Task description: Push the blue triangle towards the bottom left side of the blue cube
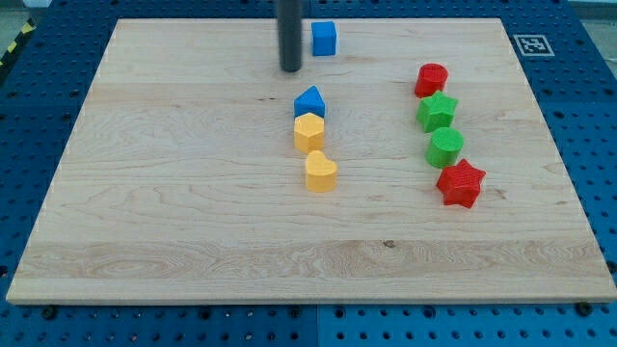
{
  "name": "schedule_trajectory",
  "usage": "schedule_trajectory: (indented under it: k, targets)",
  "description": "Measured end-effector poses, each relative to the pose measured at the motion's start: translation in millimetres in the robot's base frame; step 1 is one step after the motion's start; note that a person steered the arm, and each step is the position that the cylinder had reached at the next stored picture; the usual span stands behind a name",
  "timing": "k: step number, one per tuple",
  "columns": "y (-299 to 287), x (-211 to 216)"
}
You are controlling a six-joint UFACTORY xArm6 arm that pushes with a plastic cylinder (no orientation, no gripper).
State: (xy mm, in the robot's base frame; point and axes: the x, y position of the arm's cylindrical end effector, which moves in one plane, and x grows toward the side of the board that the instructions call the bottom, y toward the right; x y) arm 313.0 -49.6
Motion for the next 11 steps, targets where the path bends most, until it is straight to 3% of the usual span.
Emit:
schedule_trajectory:
  k: [1,2,3,11]
  targets:
    - [-10.1,71.6]
    - [36.8,104.8]
    - [64.2,104.8]
    - [43.5,49.9]
